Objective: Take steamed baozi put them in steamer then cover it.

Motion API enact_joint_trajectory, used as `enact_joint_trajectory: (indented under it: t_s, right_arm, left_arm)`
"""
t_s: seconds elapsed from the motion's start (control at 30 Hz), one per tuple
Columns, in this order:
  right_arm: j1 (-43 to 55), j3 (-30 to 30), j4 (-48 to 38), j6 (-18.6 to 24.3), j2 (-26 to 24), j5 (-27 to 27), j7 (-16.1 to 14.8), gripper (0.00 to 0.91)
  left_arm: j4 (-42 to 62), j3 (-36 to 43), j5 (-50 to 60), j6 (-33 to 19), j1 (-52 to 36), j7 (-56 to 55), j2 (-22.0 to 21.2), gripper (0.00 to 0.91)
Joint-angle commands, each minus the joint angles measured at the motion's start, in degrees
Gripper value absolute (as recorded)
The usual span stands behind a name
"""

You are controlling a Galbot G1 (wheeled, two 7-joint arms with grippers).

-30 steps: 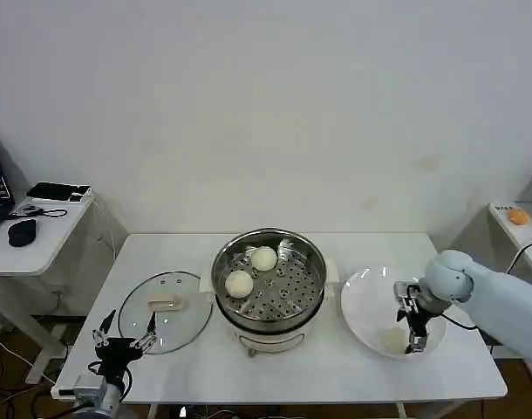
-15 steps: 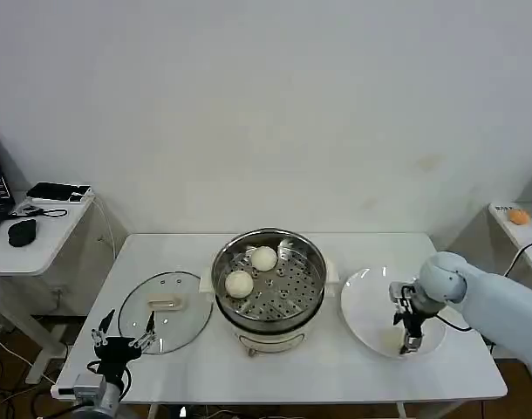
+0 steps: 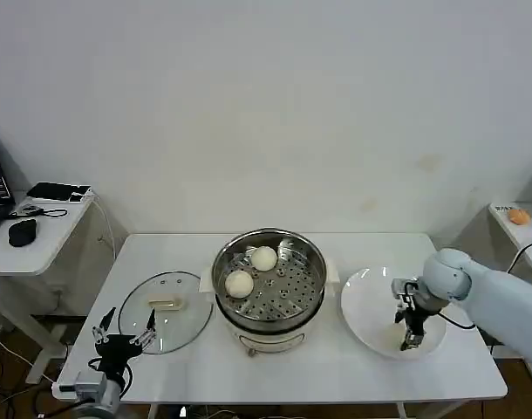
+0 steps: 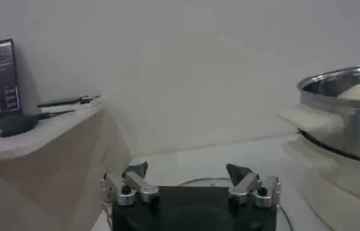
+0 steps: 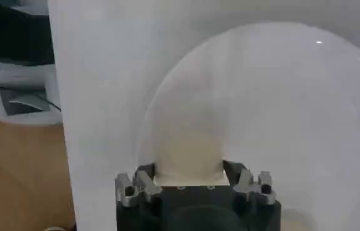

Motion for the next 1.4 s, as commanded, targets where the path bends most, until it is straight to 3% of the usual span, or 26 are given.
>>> enact_joint_trajectory:
  t_s: [0.03, 0.2, 0.47, 0.6, 0.77, 1.1, 1.3, 1.33, 1.4]
  right_arm:
    - [8.51, -1.98, 3.6, -0.28, -1.62, 3.21, -0.49, 0.746]
    - [19.71, -4.78, 3.81, 0.19, 0.9, 6.48, -1.58, 0.746]
    - [36.55, -4.74, -3.25, 5.41, 20.12, 8.37, -5.48, 0.746]
    - [38.56, -4.91, -7.29, 9.11, 28.28, 9.09, -6.52, 0.736]
    - [36.41, -5.28, -9.78, 12.3, 34.77, 9.59, -7.06, 0.705]
    - [31.7, -6.47, -9.47, 13.75, 38.93, 8.89, -7.83, 0.695]
    - [31.23, -11.02, -6.83, 23.57, 37.6, 10.83, -9.34, 0.615]
    - [30.83, -11.76, -6.4, 27.08, 37.11, 9.79, -9.11, 0.615]
    - [30.53, -12.25, -5.27, 28.43, 36.5, 7.7, -9.01, 0.615]
  left_arm:
    - [-0.27, 0.15, -0.27, 0.09, -0.35, 0.06, 0.05, 0.907]
    - [-0.26, 0.14, -0.58, 0.14, -0.74, 0.07, 0.25, 0.907]
    - [-0.36, -0.34, -0.86, 0.23, -0.76, 0.15, 0.65, 0.907]
    - [-0.63, -0.45, -0.89, 0.18, -0.43, 0.11, 0.64, 0.907]
    - [-1.22, -0.87, -1.21, 0.27, -0.31, 0.13, 0.36, 0.907]
    - [-1.13, -1.15, -1.28, 0.26, -0.43, 0.1, 0.3, 0.907]
    - [-1.11, -1.43, -1.2, 0.16, -0.01, -0.09, 0.44, 0.907]
    - [-1.01, -1.61, -1.26, 0.15, -0.15, -0.16, 0.28, 0.907]
    - [-1.03, -1.79, -1.28, 0.17, -0.21, -0.24, -0.14, 0.907]
